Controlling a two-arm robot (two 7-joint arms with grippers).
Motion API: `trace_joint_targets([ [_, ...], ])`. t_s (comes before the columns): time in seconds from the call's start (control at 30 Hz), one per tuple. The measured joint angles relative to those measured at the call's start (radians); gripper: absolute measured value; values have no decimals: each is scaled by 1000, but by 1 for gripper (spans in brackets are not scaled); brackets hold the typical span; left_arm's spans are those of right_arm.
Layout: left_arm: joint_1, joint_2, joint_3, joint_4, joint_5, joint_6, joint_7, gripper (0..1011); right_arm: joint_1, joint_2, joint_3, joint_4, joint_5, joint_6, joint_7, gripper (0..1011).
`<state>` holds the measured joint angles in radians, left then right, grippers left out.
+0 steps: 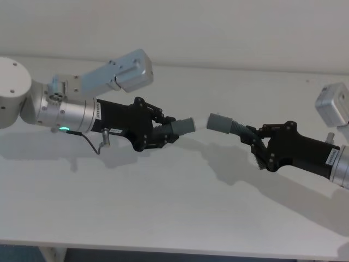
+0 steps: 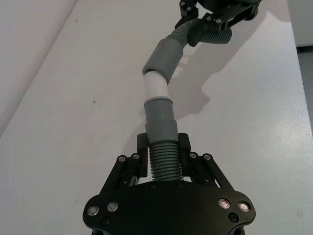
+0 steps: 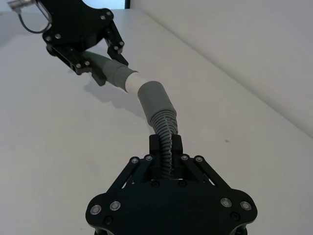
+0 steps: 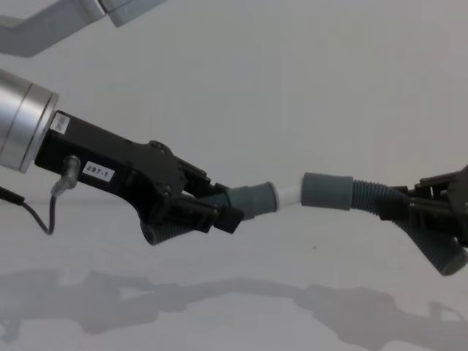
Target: Use both hands to pick up one end of the pipe from the table, align the ends, and insert them.
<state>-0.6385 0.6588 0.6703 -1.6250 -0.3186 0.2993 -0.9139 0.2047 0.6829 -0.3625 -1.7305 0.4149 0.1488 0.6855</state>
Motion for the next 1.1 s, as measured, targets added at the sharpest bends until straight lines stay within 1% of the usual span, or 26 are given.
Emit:
trace_joint_targets([
  [0.07,-7,0,8,4,3,2,0,354,1,4,-2,0,5,-11,8,133],
  [0.57,-30,-1,32,17,5,1,-14,354,6,25,-16,0,31,-70,62,133],
  [0.77,-35,3,39,20,2,-9,-23,354,12,32,-24,0,36,-84,78,133],
  [1.1,-44,15,51,19,0,-25,-33,354,23,43,-38,-1,35,-91,87,133],
])
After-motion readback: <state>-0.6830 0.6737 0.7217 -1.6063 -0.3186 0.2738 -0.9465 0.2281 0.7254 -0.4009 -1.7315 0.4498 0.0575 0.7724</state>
